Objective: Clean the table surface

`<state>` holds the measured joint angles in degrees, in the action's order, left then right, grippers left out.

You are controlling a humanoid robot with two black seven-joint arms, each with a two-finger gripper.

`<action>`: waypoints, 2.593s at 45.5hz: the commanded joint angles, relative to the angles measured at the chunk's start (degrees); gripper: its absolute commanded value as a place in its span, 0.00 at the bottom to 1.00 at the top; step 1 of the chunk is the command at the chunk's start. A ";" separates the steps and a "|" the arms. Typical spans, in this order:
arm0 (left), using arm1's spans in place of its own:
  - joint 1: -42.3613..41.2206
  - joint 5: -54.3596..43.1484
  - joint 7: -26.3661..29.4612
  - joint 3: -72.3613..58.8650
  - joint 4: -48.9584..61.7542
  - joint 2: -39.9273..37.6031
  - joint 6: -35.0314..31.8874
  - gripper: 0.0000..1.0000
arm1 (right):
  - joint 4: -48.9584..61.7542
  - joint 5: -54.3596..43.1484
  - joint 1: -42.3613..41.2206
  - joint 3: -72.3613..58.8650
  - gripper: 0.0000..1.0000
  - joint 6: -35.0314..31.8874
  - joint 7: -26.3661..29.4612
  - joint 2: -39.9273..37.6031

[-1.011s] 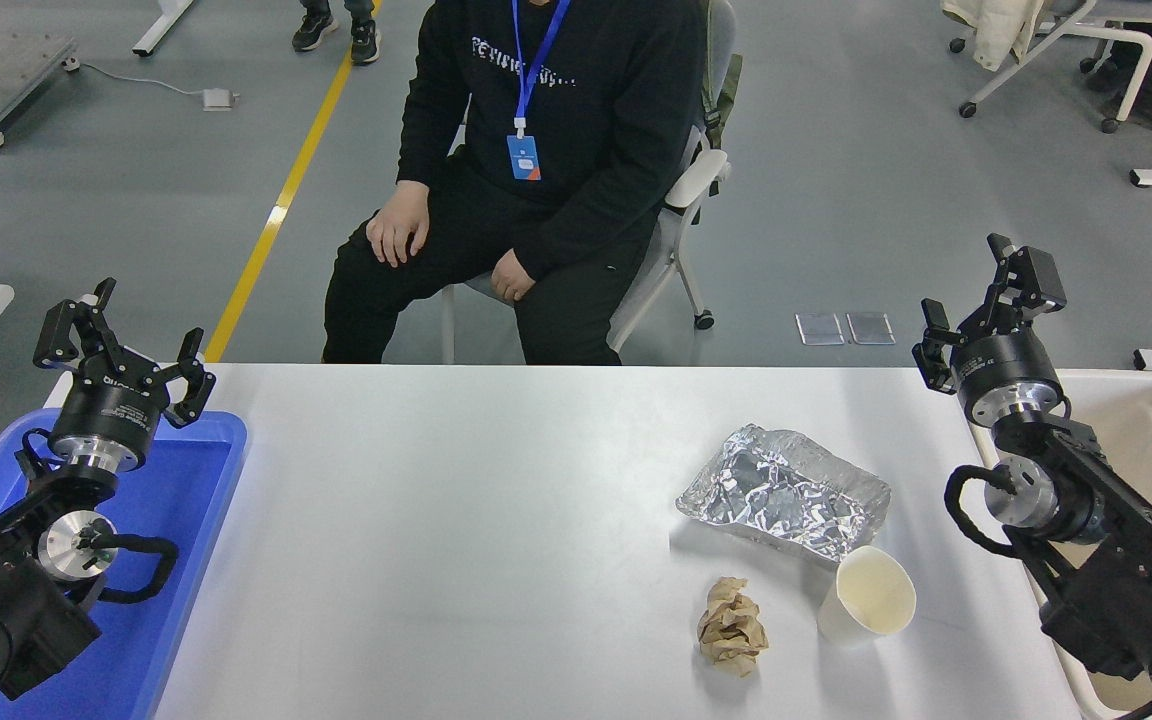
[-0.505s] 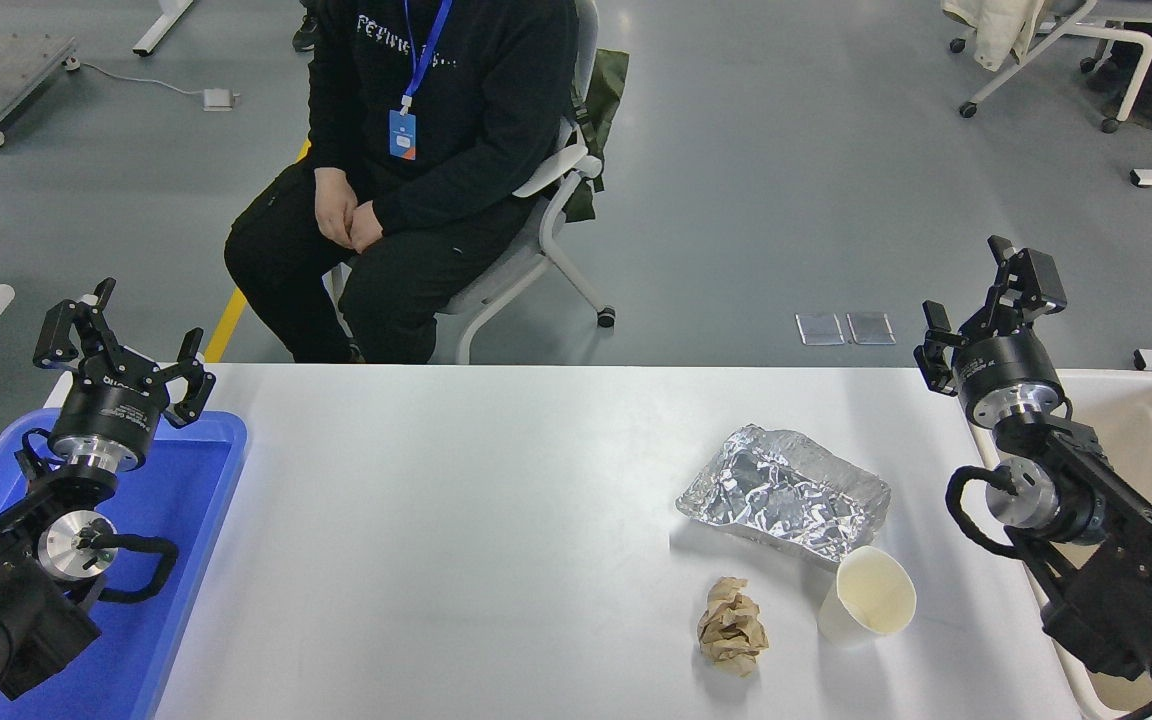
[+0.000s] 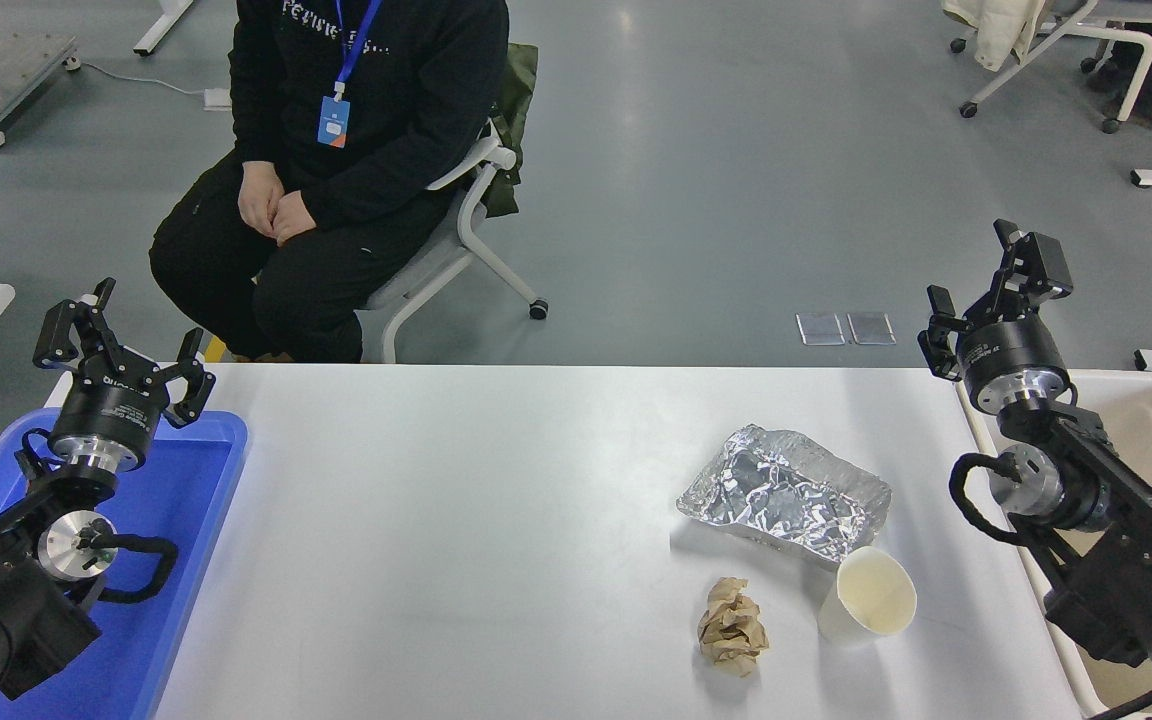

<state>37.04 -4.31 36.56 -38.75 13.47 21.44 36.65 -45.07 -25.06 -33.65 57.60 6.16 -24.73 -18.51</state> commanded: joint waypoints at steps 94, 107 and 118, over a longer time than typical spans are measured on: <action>0.05 0.09 0.00 0.08 0.06 0.00 0.08 1.00 | -36.32 -25.21 -6.69 -59.62 1.00 -18.46 12.77 -48.46; 0.05 0.09 0.00 0.08 -0.02 0.00 0.08 1.00 | -37.37 -24.16 -6.69 -59.27 0.99 -16.00 19.27 -43.46; 0.05 0.09 0.00 0.08 0.07 0.00 0.08 1.00 | -37.37 -19.76 -7.13 -59.01 0.99 -15.56 22.26 -40.29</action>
<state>37.09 -4.25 36.56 -38.67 13.49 21.45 36.74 -82.07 -47.36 -40.47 -1.55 -10.23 -5.71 -61.68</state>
